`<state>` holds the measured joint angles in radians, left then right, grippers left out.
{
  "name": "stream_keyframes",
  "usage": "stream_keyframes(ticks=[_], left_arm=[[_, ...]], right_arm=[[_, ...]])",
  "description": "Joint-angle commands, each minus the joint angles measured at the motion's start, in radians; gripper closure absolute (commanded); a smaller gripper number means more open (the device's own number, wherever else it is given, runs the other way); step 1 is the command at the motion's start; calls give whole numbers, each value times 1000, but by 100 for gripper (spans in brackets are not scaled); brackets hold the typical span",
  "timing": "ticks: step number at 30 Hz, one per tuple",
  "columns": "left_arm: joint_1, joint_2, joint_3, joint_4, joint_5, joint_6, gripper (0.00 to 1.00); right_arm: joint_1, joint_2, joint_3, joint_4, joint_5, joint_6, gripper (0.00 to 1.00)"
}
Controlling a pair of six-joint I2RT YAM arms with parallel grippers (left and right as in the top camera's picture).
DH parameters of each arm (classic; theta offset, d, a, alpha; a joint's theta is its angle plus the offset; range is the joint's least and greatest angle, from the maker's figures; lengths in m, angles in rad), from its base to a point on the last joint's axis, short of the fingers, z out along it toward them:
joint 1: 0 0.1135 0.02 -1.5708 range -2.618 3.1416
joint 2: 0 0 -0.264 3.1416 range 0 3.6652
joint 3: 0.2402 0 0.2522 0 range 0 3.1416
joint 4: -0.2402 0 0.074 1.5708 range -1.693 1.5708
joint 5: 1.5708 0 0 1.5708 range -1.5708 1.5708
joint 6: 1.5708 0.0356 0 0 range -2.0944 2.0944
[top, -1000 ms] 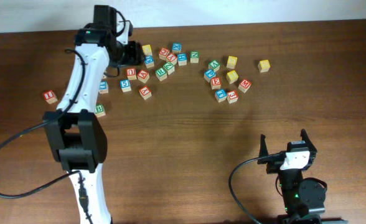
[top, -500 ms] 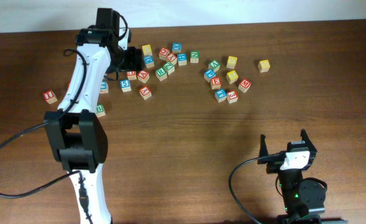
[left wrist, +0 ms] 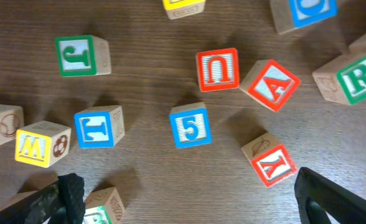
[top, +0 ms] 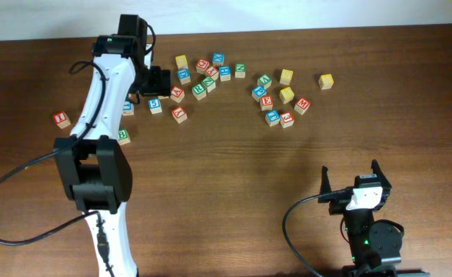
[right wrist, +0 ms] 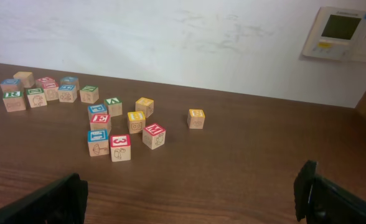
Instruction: Spell out ICRA
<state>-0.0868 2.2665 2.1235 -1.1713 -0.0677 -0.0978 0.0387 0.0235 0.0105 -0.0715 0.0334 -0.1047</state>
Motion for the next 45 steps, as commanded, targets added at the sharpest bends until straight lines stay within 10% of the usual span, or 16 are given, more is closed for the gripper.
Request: stream_keyframes(ticks=[1,29,31,37,40,42,45], left_arm=[[48,-21,18,-4,-27,-18,1],[424,-21,5,-27,-26,-124,3],[431,-21,-5,-25,-27,-126,60],[432,-13,-14,-18,-23,-126,99],[432,0,-14,-19,-24,-126,85],[434,16,-14,-19,-29,-125,36],[444,51,-14,-11,-57,-126,12]], right_arm=[[-6,-3,-5,-8,-2,4,2],[-6,-3,-5,-8,-2,4,2],[-6,-3,-5,-8,-2,4,2],[-6,-3,-5,-8,-2,4,2],[-6,-3,-5,-8,-2,4,2],[-6,-3,-5,-8,-2,4,2],[-6,-3,-5,-8,-2,4,1]])
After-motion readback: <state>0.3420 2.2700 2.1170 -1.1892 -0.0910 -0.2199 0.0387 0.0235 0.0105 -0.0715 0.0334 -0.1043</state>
